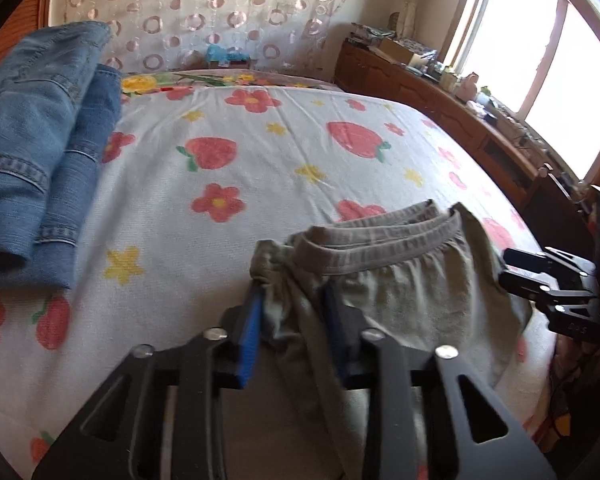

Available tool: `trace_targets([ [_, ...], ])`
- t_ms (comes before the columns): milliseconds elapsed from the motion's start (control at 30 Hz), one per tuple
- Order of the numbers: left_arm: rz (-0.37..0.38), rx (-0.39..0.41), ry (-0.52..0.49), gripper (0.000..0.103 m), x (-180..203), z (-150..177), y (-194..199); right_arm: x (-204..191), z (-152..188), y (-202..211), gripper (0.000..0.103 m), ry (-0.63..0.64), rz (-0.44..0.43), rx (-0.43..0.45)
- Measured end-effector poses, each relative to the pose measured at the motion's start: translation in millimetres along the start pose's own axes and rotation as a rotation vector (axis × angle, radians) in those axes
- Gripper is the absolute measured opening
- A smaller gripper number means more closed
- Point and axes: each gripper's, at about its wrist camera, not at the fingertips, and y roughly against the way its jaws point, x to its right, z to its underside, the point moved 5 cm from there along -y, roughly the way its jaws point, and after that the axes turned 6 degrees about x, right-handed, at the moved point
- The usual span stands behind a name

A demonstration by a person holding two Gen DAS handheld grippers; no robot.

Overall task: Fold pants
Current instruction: 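Grasp the folded pants edge with the left gripper while the right gripper grasps it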

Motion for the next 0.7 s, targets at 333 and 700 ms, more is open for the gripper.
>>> trace_targets([
  [333,0.011,0.075,-0.013,0.013,11.3,-7.9,19.1,3.6,-3.2,-13.1,0.043,-0.016,-0.006,-0.008],
  [700,0.009,0.113,-0.049,0.013,23.3,-11.0,28.8,-6.1,-4.8,-19.1,0.016,-0.010,-0.026,-0.005],
])
